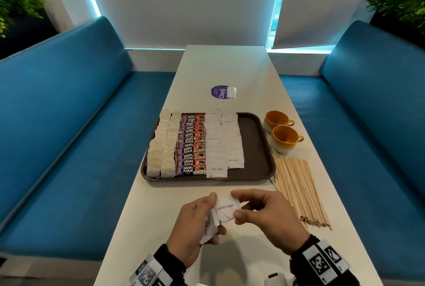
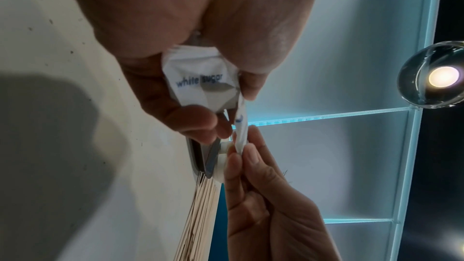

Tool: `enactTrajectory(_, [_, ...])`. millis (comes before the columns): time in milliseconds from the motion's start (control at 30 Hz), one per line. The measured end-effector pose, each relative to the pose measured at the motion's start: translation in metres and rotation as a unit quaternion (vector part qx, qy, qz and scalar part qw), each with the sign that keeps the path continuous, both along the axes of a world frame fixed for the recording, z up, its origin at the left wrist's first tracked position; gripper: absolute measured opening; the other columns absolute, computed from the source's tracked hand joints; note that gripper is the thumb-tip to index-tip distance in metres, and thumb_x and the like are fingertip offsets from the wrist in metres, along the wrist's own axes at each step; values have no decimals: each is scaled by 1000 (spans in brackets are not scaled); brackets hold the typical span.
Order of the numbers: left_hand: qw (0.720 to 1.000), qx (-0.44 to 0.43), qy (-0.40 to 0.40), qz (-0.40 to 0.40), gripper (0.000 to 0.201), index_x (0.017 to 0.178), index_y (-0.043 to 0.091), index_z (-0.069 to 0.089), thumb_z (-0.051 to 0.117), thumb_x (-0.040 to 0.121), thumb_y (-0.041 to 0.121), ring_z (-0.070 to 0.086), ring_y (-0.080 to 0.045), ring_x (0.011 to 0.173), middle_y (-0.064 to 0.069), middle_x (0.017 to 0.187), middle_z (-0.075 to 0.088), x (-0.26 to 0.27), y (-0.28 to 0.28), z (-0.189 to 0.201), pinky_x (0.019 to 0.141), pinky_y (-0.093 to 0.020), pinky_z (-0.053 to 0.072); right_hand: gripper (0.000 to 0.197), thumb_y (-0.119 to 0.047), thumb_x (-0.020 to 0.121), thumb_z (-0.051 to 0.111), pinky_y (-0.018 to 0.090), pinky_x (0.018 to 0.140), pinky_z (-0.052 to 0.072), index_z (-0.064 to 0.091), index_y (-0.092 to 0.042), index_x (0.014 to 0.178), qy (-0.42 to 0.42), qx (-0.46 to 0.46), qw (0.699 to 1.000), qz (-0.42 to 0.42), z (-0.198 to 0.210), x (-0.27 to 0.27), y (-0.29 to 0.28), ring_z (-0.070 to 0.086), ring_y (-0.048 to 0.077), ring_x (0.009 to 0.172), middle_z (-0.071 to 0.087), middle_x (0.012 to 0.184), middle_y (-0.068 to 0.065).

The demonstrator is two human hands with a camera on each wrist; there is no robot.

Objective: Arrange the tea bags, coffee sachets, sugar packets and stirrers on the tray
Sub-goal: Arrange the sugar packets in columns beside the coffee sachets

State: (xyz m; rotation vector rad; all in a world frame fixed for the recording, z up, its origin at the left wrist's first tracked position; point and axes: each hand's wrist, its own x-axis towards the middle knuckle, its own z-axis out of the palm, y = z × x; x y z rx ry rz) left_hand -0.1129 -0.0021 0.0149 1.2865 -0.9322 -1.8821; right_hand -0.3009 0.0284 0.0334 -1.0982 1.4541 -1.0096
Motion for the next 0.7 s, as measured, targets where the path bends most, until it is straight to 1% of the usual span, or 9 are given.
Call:
enactTrajectory(133, [999, 30, 19, 28, 42, 109, 3, 68, 54, 102, 41, 59, -30, 61, -21, 85, 70, 2, -3, 1, 50, -29, 42, 41, 1, 79, 84, 29, 82, 58, 76, -20, 113, 5, 8, 1000, -2, -3, -4, -9, 78, 24, 76, 80, 82, 5])
enactTrajectory(233, [997, 48, 46, 43, 40, 109, 0, 65, 56, 99, 38, 59, -30, 62, -20, 87, 66, 7, -7, 1, 50, -29, 44, 41, 1, 79, 84, 27, 80, 58, 77, -21, 113, 16, 9, 1000, -17, -2, -13, -24, 78, 23, 77, 79, 85, 6])
enactTrajectory(300, [995, 56, 64, 46, 32, 115, -1, 62, 57, 100, 27, 61, -34, 67, -20, 90, 66, 11, -9, -1, 54, -33, 49, 40, 4, 78, 84, 25, 75, 60, 78, -20, 110, 18, 10, 999, -49, -4, -23, -42, 77, 25, 81, 77, 93, 12])
enactTrajectory(367, [995, 58, 67, 37, 23, 120, 0, 61, 54, 99, 9, 65, -40, 74, -21, 96, 68, 14, -10, -4, 61, -40, 56, 39, 7, 78, 82, 24, 71, 62, 78, -17, 108, 20, 14, 996, -82, -11, -33, -65, 76, 26, 89, 74, 102, 14])
enactTrajectory(400, [995, 60, 70, 33, 25, 121, 1, 61, 51, 97, 1, 67, -43, 78, -22, 99, 68, 15, -10, -6, 64, -43, 58, 37, 9, 79, 81, 23, 70, 62, 77, -15, 108, 25, 18, 995, -94, -14, -37, -76, 75, 27, 92, 72, 104, 14])
enactTrajectory(467, [994, 69, 82, 27, 34, 121, 1, 61, 44, 93, -8, 68, -48, 82, -26, 106, 65, 16, -11, -8, 71, -48, 59, 34, 12, 80, 78, 24, 69, 62, 77, -11, 106, 24, 29, 993, -111, -23, -43, -97, 73, 30, 96, 68, 108, 16])
enactTrajectory(567, [992, 81, 98, 15, 38, 122, 0, 60, 39, 91, -11, 68, -51, 84, -28, 109, 62, 16, -11, -9, 75, -51, 59, 30, 12, 82, 77, 24, 70, 63, 77, -7, 105, 27, 52, 992, -109, -37, -46, -118, 76, 29, 91, 69, 109, 19])
enactTrajectory(633, [991, 86, 98, 12, 38, 121, -1, 61, 39, 92, -11, 68, -50, 82, -28, 108, 62, 17, -12, -11, 73, -50, 60, 28, 7, 83, 78, 22, 70, 61, 78, -12, 104, 53, 64, 992, -97, -44, -46, -126, 78, 23, 85, 73, 107, 13])
enactTrajectory(700, [991, 89, 97, 9, 37, 120, 0, 61, 40, 92, -10, 69, -50, 81, -27, 107, 62, 19, -12, -13, 72, -50, 60, 25, 0, 84, 81, 23, 71, 62, 78, -18, 101, 104, 70, 988, -85, -49, -45, -133, 78, 16, 80, 75, 102, 6])
